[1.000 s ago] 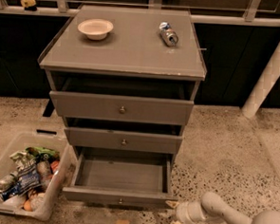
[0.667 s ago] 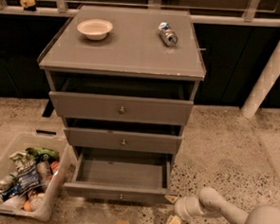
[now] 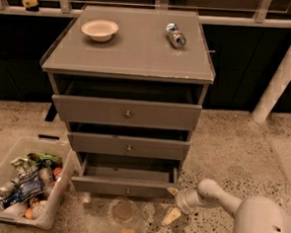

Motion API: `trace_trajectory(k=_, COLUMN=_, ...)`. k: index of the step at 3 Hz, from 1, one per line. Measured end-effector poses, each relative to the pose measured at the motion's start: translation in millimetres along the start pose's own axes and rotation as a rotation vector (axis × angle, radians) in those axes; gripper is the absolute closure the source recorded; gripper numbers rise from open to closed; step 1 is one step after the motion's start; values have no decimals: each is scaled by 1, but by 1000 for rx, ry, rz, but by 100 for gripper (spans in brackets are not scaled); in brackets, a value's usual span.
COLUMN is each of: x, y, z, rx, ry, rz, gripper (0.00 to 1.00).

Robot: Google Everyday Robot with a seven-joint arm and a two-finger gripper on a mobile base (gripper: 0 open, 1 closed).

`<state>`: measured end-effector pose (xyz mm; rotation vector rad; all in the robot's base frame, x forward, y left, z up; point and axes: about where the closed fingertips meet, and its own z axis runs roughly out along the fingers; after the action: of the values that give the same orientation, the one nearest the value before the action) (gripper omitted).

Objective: Close bottom drawer

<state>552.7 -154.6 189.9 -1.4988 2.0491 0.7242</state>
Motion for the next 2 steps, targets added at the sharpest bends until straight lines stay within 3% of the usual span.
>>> trace_trajectory(k=1, x=4, y=-8, z=3, rx=-5, ry=-5, rz=17, gripper=0)
trace_trajectory(k=2, x=10, y=-10, z=27, rx=-81, ry=-24, rz=64, gripper=0)
